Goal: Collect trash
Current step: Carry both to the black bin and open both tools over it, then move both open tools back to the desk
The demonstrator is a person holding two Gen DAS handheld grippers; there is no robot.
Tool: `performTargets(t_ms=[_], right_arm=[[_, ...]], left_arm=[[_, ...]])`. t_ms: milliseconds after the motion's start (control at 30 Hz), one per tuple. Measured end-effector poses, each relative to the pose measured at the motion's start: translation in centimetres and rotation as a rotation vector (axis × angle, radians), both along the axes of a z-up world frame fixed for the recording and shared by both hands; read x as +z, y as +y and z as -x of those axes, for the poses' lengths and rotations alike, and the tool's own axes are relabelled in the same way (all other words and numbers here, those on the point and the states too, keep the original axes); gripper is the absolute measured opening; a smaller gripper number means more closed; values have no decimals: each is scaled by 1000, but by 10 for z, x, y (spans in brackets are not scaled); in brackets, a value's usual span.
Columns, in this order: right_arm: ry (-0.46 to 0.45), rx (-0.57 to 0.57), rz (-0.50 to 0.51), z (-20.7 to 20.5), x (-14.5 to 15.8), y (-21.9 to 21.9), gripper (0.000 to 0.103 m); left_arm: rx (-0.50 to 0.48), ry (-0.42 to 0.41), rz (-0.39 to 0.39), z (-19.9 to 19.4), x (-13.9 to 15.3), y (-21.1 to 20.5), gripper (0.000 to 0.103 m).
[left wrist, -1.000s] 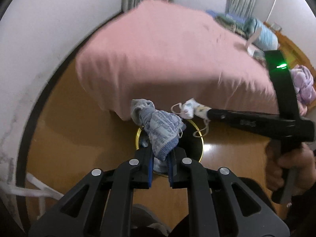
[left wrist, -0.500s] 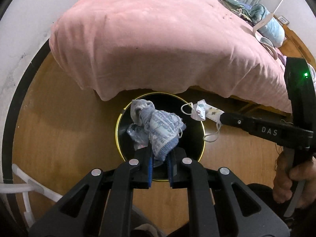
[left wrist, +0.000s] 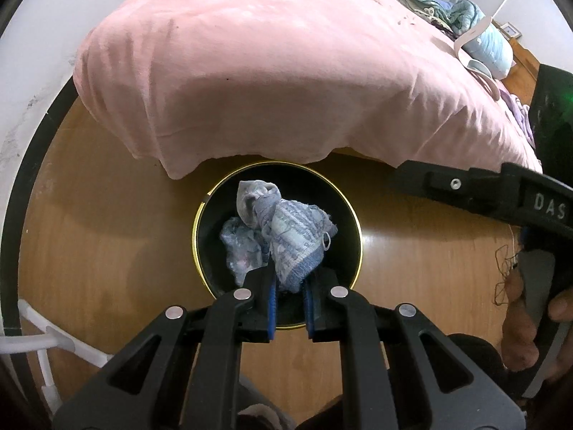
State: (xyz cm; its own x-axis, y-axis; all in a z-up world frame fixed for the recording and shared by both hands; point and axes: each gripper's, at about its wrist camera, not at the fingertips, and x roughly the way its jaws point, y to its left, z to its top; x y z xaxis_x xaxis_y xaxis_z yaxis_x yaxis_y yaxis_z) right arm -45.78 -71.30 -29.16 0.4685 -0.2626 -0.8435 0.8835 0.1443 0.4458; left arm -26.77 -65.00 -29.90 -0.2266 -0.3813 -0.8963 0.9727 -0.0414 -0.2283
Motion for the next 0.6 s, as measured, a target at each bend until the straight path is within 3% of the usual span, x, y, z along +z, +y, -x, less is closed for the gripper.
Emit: performTargets(t_ms=[100, 133, 200, 433, 533, 600], right_arm=[[0, -16, 8, 6, 6, 0, 81], [-3, -23, 11, 9, 9, 2, 81], [-8, -32, 16, 12, 13, 2, 81], [-22, -35, 45, 14, 34, 7, 81], [-19, -16, 71, 9, 52, 11, 81], [13, 23, 117, -1, 72, 16, 81]], left_arm=[[-6, 10, -5, 5, 0, -2, 15], [-8, 6, -11, 7, 0, -2, 23], [-4, -10, -14, 10, 0, -2, 50], [-2, -35, 8, 12, 10, 5, 58], [-1, -70, 26, 9, 24, 17, 68], [-5, -114, 53, 4, 50, 32, 84]])
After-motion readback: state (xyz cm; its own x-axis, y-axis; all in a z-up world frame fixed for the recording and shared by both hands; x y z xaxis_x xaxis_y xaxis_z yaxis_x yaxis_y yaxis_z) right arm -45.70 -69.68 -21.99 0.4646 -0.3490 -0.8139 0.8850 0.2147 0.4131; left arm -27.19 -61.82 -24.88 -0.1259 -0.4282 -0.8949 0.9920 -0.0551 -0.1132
